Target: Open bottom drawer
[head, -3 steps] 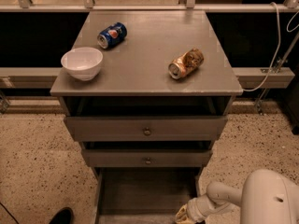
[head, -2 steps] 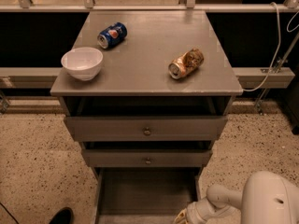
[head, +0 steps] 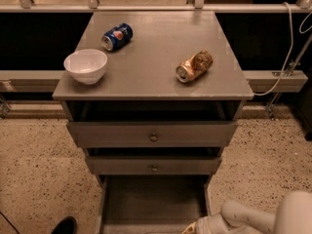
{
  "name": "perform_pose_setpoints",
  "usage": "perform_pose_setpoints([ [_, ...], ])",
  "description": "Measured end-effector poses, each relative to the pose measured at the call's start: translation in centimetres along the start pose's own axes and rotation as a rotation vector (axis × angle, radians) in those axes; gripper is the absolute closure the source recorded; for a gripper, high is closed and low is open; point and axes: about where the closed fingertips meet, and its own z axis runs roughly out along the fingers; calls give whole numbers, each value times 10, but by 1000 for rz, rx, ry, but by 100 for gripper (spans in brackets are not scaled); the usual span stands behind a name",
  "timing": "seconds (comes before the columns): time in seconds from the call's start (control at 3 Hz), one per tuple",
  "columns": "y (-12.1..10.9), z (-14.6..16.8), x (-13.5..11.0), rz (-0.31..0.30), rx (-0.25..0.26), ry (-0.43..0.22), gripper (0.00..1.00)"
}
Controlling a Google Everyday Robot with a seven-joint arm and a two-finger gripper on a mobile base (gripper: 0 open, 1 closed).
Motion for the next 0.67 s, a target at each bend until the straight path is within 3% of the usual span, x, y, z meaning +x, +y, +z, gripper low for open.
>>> perform_pose_setpoints([
  [0.33,-17,-43,-24,-114,199,-15,100],
  [0.67,-19,-60,-26,-129,266,-22,86],
])
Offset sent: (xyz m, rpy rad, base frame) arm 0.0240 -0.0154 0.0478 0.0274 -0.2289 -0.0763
